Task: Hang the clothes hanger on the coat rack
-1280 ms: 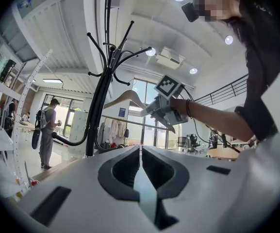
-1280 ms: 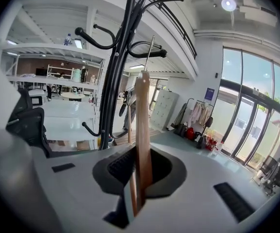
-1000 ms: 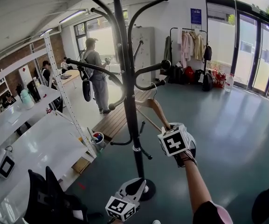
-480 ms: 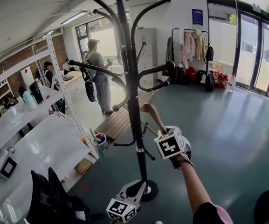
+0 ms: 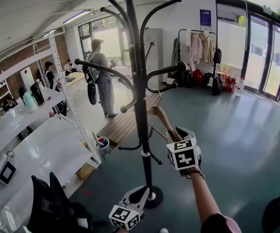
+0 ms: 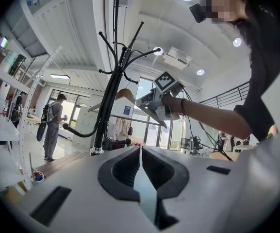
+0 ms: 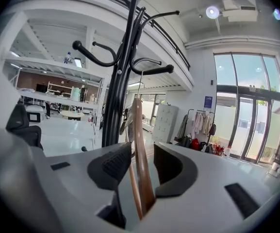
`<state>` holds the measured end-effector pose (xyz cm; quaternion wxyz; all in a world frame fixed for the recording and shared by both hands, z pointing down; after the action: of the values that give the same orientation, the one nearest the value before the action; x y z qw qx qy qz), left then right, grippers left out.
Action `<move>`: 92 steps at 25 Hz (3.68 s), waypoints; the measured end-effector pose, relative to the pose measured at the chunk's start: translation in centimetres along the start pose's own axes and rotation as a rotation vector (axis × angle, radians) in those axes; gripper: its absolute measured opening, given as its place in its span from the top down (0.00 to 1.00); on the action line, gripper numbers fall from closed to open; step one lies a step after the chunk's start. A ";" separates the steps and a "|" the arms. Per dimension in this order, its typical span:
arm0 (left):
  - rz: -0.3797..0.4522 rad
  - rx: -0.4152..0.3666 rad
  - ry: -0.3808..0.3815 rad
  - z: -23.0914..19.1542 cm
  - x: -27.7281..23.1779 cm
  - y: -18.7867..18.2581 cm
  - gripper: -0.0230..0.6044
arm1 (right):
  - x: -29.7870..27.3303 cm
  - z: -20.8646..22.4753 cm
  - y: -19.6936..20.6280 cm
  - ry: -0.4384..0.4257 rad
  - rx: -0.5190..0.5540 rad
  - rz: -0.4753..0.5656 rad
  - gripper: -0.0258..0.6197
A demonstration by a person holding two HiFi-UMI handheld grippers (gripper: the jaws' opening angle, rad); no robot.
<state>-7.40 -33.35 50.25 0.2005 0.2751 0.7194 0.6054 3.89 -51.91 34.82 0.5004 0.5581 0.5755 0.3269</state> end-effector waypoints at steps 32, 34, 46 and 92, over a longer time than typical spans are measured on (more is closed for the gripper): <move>-0.020 0.056 0.193 7.1 8.9 1.7 0.96 | 23.7 -9.5 15.2 -0.040 -0.269 -0.223 0.76; -0.020 0.054 0.193 7.5 9.6 1.8 0.96 | 25.0 -10.4 16.5 -0.053 -0.282 -0.251 0.77; 0.000 0.033 0.199 14.0 9.9 2.4 0.96 | 31.9 -11.7 21.4 -0.131 -0.284 -0.314 0.77; -0.045 0.017 0.055 31.7 24.6 4.6 0.96 | 52.9 -15.6 26.0 -0.249 -0.266 -0.337 0.83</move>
<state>-5.85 7.04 49.97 0.1919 0.2439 0.7358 0.6019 3.94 6.46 52.46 0.6840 0.4195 0.5461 0.2406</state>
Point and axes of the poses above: the fingertips, and each gripper's own axes: x backward along the fingers, z to its right, y out of its underside, the point moved 3 cm from there along x, backward along the fingers, and after that the axes turned 13 degrees about y, right-handed, at the moved point
